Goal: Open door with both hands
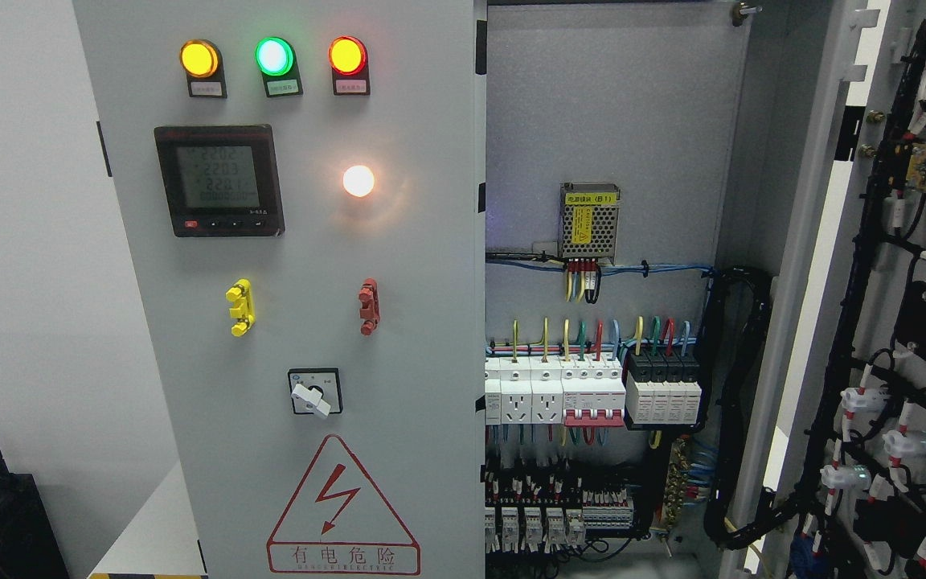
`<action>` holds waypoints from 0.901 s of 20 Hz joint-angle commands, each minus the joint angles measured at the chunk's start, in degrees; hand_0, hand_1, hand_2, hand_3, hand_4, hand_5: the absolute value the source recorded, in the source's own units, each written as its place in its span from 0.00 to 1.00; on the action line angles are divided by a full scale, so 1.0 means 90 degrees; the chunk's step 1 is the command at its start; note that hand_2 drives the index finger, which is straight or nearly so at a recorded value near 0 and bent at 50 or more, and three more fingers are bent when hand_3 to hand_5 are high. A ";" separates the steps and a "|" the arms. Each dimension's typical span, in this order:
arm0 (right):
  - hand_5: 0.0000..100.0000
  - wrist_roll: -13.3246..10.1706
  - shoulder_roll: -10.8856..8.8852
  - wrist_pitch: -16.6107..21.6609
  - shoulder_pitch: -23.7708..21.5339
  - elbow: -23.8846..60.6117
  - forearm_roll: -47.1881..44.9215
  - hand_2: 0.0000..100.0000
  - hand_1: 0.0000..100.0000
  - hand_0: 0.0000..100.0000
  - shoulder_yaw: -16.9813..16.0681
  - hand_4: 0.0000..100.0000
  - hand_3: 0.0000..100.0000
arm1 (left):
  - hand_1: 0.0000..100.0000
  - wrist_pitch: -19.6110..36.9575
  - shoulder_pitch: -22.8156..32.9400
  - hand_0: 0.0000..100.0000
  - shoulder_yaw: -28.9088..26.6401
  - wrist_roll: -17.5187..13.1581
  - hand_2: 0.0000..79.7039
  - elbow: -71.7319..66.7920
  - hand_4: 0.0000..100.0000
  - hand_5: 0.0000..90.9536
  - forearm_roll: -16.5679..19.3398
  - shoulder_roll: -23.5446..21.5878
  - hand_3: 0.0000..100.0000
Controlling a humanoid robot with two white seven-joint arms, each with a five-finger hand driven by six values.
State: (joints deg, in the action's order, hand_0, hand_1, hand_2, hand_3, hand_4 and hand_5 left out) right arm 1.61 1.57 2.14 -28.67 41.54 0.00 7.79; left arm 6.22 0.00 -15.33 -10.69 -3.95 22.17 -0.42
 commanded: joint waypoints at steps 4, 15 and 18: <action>0.00 -0.0004 -0.0369 0.0756 -0.1558 0.3468 0.0068 0.00 0.00 0.00 -0.0103 0.00 0.00 | 0.00 0.0060 -0.0039 0.00 -0.0416 -0.0033 0.00 -0.0040 0.04 0.00 0.0027 0.0262 0.00; 0.00 0.0016 -0.0564 0.2330 -0.2761 0.5528 0.0058 0.00 0.00 0.00 -0.0016 0.00 0.00 | 0.00 0.0080 -0.0039 0.00 -0.0154 -0.0043 0.00 0.0018 0.04 0.00 -0.0178 0.0223 0.00; 0.00 0.0016 -0.0653 0.2340 -0.2761 0.6046 0.0059 0.00 0.00 0.00 -0.0016 0.00 0.00 | 0.00 0.0080 -0.0049 0.00 0.0762 -0.0033 0.00 0.0009 0.04 0.00 -0.1063 0.0232 0.00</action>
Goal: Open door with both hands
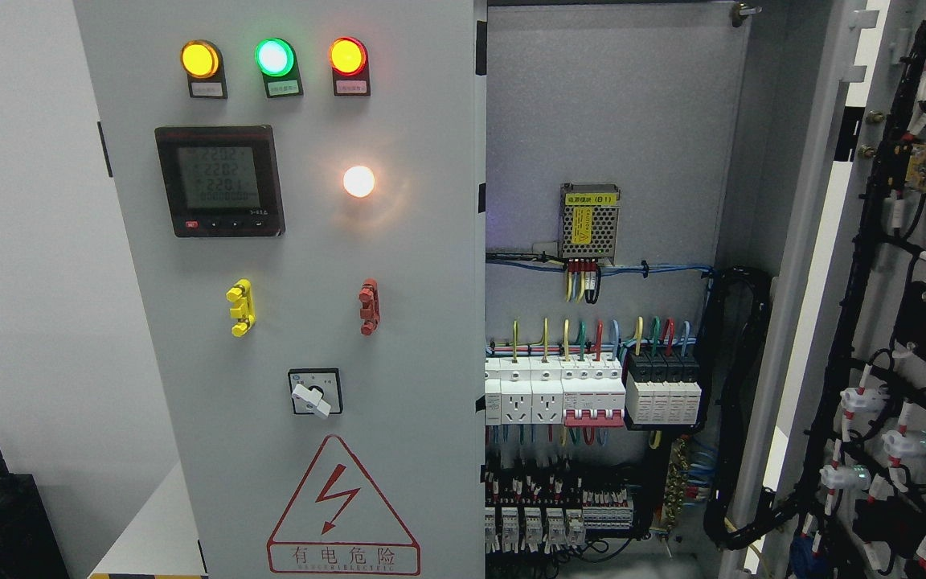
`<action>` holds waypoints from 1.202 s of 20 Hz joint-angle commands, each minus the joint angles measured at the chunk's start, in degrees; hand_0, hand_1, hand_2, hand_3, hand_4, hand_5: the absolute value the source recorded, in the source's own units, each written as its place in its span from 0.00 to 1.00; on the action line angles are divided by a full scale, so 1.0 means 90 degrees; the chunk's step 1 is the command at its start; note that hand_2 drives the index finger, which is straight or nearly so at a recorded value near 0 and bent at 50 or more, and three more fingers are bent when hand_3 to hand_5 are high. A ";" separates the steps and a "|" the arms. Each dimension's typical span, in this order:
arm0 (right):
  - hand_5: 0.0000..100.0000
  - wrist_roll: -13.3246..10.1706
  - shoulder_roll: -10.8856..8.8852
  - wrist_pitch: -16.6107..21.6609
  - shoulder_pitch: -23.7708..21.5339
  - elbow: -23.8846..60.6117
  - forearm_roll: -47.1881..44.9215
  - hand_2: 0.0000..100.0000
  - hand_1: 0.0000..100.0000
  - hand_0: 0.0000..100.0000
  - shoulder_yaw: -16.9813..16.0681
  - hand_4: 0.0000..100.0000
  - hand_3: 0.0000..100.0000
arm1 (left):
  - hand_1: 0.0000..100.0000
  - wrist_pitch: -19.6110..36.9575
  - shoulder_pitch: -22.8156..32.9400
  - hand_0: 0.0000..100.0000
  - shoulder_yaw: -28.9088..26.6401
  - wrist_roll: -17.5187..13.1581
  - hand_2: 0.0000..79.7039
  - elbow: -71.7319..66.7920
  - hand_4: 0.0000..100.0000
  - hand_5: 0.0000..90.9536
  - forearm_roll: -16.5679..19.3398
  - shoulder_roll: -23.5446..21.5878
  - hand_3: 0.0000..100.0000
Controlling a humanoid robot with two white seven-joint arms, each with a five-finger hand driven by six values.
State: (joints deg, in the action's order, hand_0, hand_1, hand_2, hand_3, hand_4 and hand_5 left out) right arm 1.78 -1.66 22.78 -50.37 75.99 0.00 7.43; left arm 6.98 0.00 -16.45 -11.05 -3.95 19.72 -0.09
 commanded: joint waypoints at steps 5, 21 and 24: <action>0.00 0.0008 -0.0304 0.0057 -0.0418 0.2913 0.0088 0.00 0.00 0.00 0.0043 0.00 0.00 | 0.00 -0.0014 -0.0049 0.00 0.1837 -0.0002 0.00 -0.0020 0.04 0.00 -0.1830 0.0205 0.00; 0.00 0.0008 -0.0470 0.0517 0.0566 0.3569 0.0117 0.00 0.00 0.00 0.0512 0.00 0.00 | 0.00 0.0025 -0.0058 0.00 0.1779 -0.0051 0.00 0.0029 0.04 0.00 -0.1830 0.0235 0.00; 0.00 0.0008 -0.0470 0.0506 0.0938 0.3569 0.0117 0.00 0.00 0.00 0.0522 0.00 0.00 | 0.00 0.0025 -0.0049 0.00 0.1779 -0.0051 0.00 0.0039 0.04 0.00 -0.1830 0.0254 0.00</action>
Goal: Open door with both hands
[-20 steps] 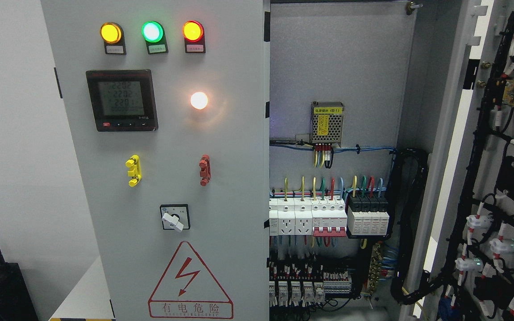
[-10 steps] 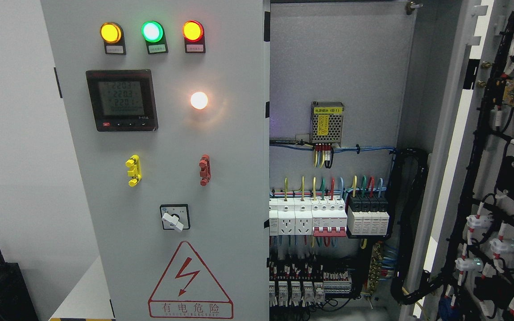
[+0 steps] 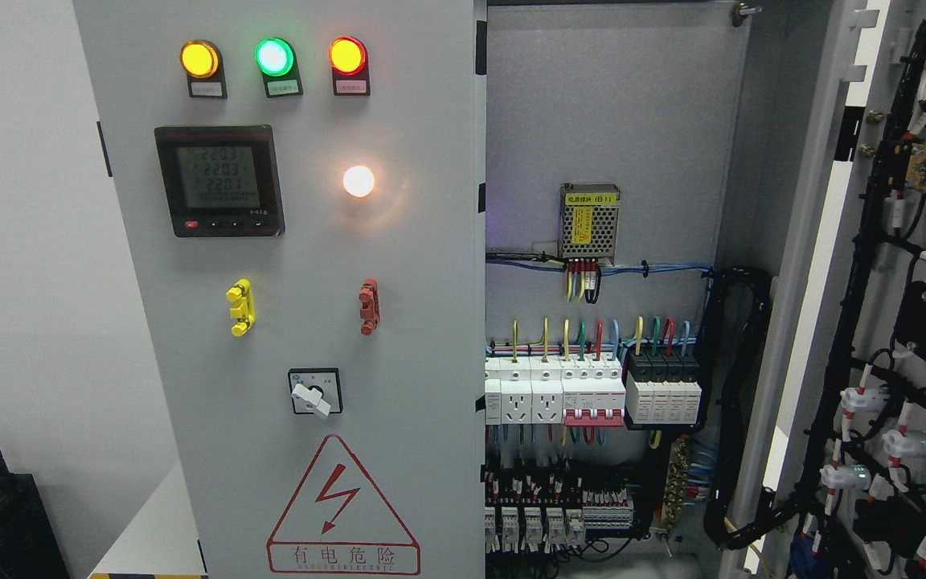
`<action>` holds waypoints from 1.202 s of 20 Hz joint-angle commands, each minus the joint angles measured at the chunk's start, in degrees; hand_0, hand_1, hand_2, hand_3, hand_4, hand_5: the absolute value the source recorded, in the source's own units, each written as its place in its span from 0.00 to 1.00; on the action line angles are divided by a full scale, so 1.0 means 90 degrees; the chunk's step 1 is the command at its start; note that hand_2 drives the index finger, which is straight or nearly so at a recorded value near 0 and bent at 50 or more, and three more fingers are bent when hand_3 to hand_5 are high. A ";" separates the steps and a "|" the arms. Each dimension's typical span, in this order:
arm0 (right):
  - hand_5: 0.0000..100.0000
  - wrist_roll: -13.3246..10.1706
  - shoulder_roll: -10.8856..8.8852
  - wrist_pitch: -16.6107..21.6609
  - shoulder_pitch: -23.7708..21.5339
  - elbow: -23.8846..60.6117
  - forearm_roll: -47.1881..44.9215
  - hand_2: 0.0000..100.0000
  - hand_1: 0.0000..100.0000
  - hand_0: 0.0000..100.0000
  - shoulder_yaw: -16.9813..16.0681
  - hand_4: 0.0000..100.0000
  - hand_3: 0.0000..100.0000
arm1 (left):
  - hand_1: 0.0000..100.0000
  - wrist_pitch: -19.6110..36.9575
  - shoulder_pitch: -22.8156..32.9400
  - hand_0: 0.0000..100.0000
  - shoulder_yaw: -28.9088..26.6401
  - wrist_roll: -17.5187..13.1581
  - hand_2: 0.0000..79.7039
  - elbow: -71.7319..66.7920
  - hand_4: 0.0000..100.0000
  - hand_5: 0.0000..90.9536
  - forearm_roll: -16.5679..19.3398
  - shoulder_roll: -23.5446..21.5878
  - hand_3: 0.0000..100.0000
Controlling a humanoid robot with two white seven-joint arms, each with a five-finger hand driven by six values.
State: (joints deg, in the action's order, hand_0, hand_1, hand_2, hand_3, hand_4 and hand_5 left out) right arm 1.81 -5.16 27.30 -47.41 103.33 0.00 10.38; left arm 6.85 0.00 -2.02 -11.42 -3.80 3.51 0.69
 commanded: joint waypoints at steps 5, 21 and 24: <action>0.00 0.0003 -0.0052 -0.0005 0.1379 0.0531 0.0117 0.00 0.00 0.00 0.0194 0.00 0.00 | 0.00 0.0040 -0.0058 0.00 0.0186 -0.0011 0.00 0.0022 0.04 0.00 -0.0029 0.0157 0.00; 0.00 -0.0016 0.0036 -0.0776 0.3489 0.0121 0.0068 0.00 0.00 0.00 0.0652 0.00 0.00 | 0.00 0.0030 -0.0058 0.00 0.0176 0.0029 0.00 0.0022 0.04 0.00 -0.0049 0.0167 0.00; 0.00 -0.0016 0.0114 -0.1381 0.3831 0.0014 0.0068 0.00 0.00 0.00 0.0780 0.00 0.00 | 0.00 0.0030 -0.0058 0.00 0.0176 -0.0001 0.00 0.0022 0.04 0.00 -0.0039 0.0167 0.00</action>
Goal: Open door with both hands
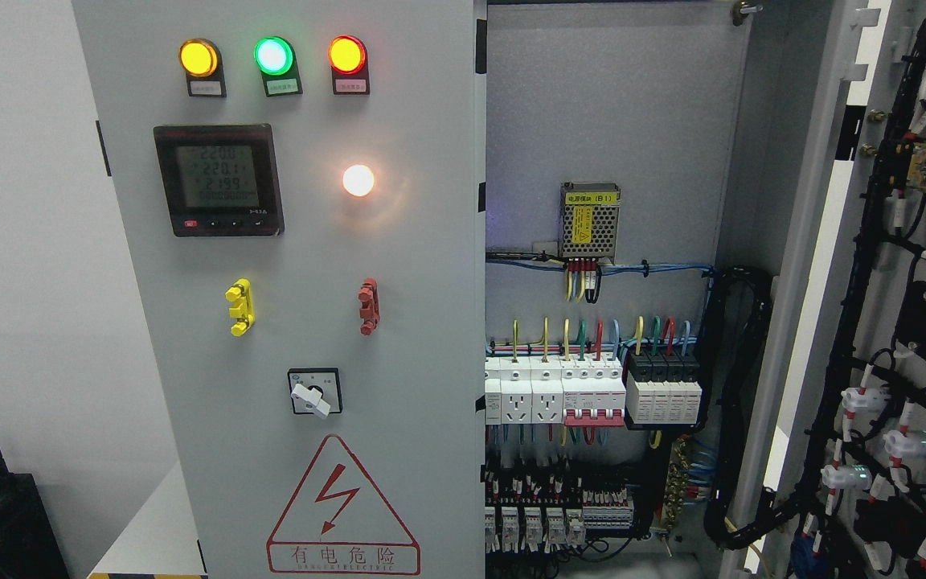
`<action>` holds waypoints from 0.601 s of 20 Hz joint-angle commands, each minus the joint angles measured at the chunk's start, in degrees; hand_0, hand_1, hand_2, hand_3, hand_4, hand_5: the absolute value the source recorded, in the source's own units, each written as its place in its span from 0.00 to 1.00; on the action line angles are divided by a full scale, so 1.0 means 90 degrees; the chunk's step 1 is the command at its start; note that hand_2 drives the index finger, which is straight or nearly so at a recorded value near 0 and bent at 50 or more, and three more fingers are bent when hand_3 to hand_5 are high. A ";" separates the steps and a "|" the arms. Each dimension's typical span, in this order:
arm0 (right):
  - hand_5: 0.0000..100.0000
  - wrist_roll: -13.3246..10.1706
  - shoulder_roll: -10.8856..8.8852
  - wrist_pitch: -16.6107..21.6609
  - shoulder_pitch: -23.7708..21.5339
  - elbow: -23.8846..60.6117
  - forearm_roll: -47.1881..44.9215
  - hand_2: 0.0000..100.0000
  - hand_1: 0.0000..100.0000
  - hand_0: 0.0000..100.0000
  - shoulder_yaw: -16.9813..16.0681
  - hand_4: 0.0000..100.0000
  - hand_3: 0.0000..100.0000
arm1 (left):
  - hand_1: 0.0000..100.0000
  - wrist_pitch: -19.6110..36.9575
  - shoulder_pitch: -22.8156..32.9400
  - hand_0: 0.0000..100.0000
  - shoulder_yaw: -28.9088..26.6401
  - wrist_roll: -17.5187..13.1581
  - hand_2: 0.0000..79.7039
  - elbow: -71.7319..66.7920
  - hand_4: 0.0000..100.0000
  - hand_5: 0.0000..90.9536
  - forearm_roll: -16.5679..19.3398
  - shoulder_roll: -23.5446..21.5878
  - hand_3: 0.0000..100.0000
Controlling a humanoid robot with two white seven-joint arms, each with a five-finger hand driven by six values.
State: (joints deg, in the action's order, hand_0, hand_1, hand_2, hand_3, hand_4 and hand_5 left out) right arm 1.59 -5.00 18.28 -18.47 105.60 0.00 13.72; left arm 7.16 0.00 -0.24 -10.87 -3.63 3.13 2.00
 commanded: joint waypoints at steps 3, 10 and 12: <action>0.00 0.0009 0.0145 -0.0585 0.0976 -0.0337 0.0059 0.00 0.00 0.00 0.0409 0.00 0.00 | 0.00 0.0005 -0.0058 0.00 -0.0022 -0.0072 0.00 0.0013 0.04 0.00 0.0014 0.0022 0.00; 0.00 -0.0001 0.0301 -0.0946 0.1602 -0.0512 0.0029 0.00 0.00 0.00 0.0409 0.00 0.00 | 0.00 0.0005 -0.0058 0.00 -0.0022 -0.0072 0.00 0.0013 0.04 0.00 0.0014 0.0022 0.00; 0.00 -0.0001 0.0302 -0.1103 0.1758 -0.0532 0.0029 0.00 0.00 0.00 0.0409 0.00 0.00 | 0.00 0.0005 -0.0058 0.00 -0.0022 -0.0072 0.00 0.0013 0.04 0.00 0.0014 0.0022 0.00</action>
State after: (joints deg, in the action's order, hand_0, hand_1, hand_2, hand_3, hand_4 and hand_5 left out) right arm 1.52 -3.65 9.98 -7.02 102.94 0.00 16.15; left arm 7.17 0.00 -0.07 -11.48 -3.56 3.24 2.13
